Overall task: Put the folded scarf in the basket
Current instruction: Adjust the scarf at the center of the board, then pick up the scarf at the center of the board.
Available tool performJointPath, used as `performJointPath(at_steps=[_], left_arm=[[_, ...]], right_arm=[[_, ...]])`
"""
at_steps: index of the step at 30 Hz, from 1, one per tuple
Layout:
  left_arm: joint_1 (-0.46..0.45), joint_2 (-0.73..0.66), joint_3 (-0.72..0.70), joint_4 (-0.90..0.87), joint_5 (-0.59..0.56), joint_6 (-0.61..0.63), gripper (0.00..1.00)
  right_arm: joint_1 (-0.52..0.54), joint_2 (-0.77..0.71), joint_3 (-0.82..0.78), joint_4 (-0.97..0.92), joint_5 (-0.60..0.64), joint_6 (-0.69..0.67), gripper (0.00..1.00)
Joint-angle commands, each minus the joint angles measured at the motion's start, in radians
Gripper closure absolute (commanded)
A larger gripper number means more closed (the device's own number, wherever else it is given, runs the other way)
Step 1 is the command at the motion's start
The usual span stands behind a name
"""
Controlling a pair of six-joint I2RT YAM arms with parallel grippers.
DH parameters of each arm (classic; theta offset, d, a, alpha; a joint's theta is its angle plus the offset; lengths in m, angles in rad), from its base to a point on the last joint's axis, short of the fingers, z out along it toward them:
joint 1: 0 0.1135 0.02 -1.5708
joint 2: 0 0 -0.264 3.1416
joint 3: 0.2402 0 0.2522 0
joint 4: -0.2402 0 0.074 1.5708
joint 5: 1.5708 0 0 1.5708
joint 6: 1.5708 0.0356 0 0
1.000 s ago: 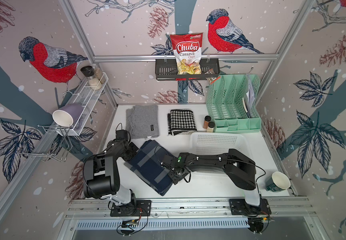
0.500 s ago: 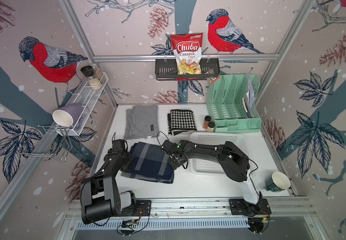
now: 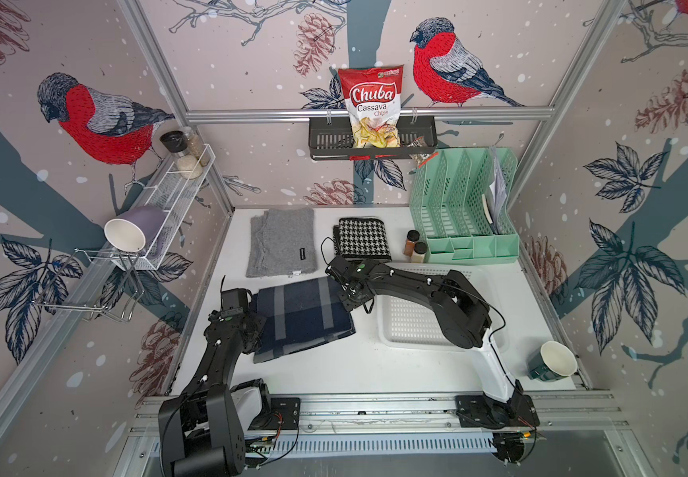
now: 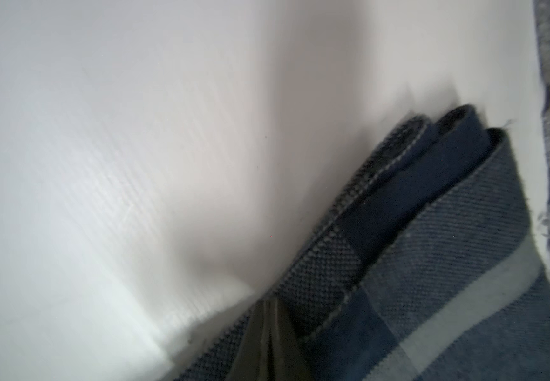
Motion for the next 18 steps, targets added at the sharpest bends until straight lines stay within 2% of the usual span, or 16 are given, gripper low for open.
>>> performJointPath(at_steps=[1,6,9,11,16,18], left_arm=[[0.003,-0.020,0.039,-0.065,-0.053,0.000,0.90],[0.003,-0.013,0.109,-0.084,-0.105,0.059,0.81],[0.003,-0.003,0.155,-0.073,-0.099,0.128,0.69],[0.003,-0.003,0.179,-0.061,-0.072,0.181,0.57],[0.003,-0.024,0.191,-0.054,-0.037,0.197,0.29],[0.003,-0.020,0.188,-0.050,-0.026,0.201,0.26]], right_arm=[[-0.018,-0.085,-0.034,-0.023,0.060,0.069,0.48],[-0.031,-0.156,-0.039,0.024,-0.048,0.116,0.42],[-0.035,-0.135,-0.032,0.068,-0.174,0.159,0.39],[-0.034,-0.117,-0.039,0.108,-0.251,0.203,0.35],[-0.040,-0.093,-0.070,0.170,-0.309,0.303,0.27],[-0.051,-0.087,-0.095,0.207,-0.347,0.325,0.27]])
